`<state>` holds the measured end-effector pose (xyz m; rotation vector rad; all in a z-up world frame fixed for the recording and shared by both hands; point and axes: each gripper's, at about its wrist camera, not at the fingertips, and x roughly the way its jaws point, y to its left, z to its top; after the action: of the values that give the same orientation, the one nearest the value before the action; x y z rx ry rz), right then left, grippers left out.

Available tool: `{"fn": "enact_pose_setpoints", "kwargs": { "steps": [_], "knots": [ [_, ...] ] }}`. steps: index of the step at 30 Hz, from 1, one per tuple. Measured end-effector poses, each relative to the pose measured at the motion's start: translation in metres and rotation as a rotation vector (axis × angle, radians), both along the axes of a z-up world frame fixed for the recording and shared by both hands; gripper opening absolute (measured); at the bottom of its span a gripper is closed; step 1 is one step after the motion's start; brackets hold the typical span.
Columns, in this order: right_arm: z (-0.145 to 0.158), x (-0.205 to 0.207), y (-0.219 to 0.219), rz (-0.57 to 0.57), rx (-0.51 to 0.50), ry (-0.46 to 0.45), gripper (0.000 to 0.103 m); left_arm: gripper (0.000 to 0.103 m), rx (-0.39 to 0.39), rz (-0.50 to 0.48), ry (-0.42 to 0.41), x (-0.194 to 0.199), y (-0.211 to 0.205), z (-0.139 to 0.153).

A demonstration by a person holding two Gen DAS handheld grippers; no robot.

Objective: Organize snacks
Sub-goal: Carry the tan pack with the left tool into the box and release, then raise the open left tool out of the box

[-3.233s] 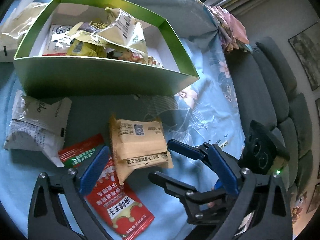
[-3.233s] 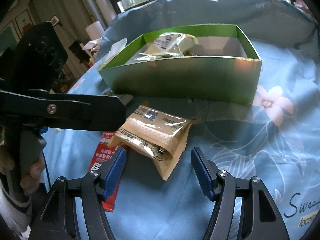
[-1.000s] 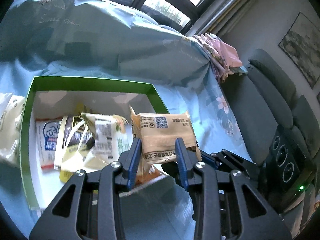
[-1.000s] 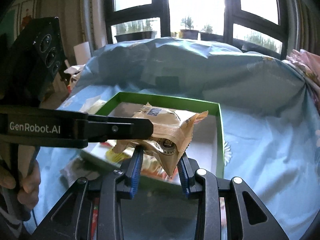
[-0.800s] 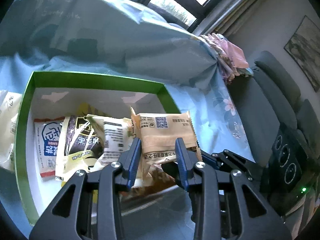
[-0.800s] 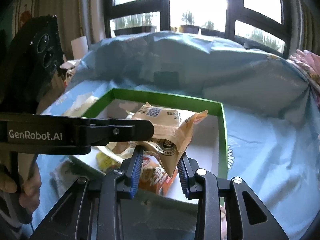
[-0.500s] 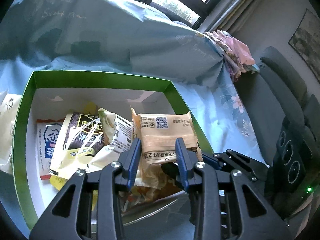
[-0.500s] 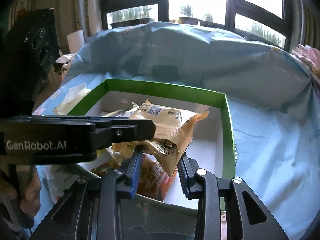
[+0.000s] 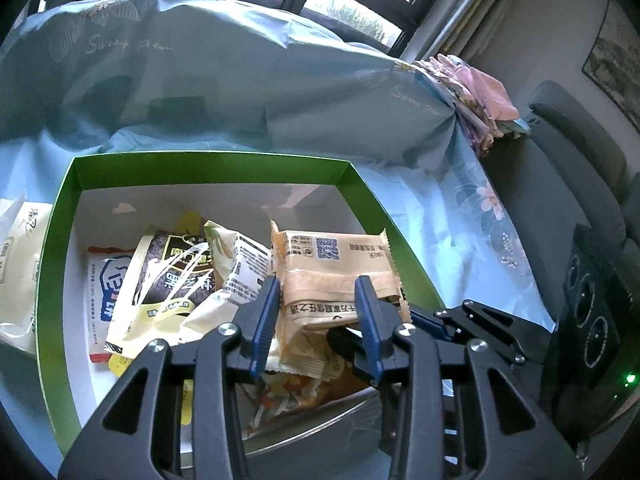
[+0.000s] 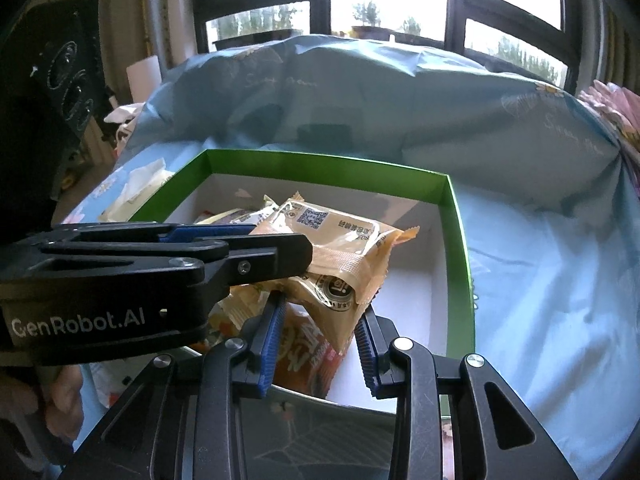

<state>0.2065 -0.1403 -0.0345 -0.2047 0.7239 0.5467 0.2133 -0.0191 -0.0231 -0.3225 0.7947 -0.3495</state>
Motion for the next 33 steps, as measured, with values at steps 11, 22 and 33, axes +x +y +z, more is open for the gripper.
{"fn": "enact_pose_setpoints", "kwargs": {
  "steps": [11, 22, 33],
  "knots": [
    [-0.0013, -0.0019, -0.0008, -0.015, -0.004, 0.009, 0.036, 0.043, 0.047, 0.017, -0.015, -0.0008, -0.0058, 0.0008],
    [-0.0014, -0.0031, -0.002, -0.026, -0.007, 0.015, 0.036, 0.054, 0.079, 0.032, -0.024, -0.0031, -0.0068, 0.0011],
    [0.003, -0.006, -0.0074, -0.049, -0.007, -0.012, 0.048, 0.072, 0.112, 0.055, -0.029, -0.002, -0.0067, 0.0008]
  ]
}}
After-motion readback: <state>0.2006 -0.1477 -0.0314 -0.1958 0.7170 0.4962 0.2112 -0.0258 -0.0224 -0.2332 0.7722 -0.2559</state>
